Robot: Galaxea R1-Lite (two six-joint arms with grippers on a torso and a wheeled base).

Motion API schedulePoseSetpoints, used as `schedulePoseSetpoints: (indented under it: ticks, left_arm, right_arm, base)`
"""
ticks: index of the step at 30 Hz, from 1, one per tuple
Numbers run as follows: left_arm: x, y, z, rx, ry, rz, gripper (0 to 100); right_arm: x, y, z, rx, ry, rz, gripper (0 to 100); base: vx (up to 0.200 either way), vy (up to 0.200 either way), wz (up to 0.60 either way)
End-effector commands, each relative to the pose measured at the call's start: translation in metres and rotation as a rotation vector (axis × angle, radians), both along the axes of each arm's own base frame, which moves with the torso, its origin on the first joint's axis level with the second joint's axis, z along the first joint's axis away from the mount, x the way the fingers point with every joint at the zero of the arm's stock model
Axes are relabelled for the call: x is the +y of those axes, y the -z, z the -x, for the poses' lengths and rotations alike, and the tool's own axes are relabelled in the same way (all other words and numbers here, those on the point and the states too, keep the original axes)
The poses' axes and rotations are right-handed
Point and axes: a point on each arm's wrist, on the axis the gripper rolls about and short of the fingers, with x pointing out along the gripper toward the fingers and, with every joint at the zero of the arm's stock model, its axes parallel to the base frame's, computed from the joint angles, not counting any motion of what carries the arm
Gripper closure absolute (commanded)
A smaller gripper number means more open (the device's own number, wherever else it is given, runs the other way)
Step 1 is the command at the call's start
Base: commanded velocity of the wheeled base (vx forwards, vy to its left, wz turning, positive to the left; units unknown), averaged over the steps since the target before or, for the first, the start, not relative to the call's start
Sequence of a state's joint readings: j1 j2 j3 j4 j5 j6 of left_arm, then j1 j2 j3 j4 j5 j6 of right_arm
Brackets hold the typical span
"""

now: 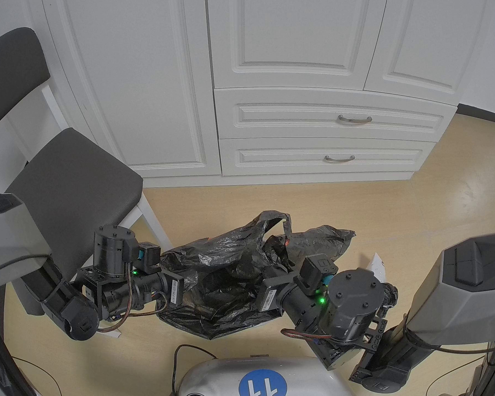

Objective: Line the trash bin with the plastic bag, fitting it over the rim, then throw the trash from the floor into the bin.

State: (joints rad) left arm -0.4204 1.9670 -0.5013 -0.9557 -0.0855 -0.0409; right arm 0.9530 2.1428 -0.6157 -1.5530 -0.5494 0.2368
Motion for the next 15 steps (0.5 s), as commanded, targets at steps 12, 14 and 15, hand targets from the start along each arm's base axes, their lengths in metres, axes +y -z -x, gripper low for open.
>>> schedulePoseSetpoints:
  ticks: [12, 14, 15]
  left_arm:
    - [0.008, -0.018, 0.016, -0.060, 0.066, -0.007, 0]
    - [0.008, -0.016, 0.014, -0.053, 0.064, -0.008, 0]
    - [0.007, -0.014, 0.013, -0.049, 0.062, -0.010, 0]
  right_arm:
    - [-0.054, -0.078, 0.041, -0.163, -0.066, -0.059, 0]
    - [-0.060, -0.083, 0.045, -0.145, -0.068, -0.035, 0]
    - [-0.062, -0.084, 0.046, -0.125, -0.070, -0.013, 0]
  base:
    - [0.000, 0.000, 0.00]
    - [0.000, 0.000, 0.00]
    - [0.000, 0.000, 0.00]
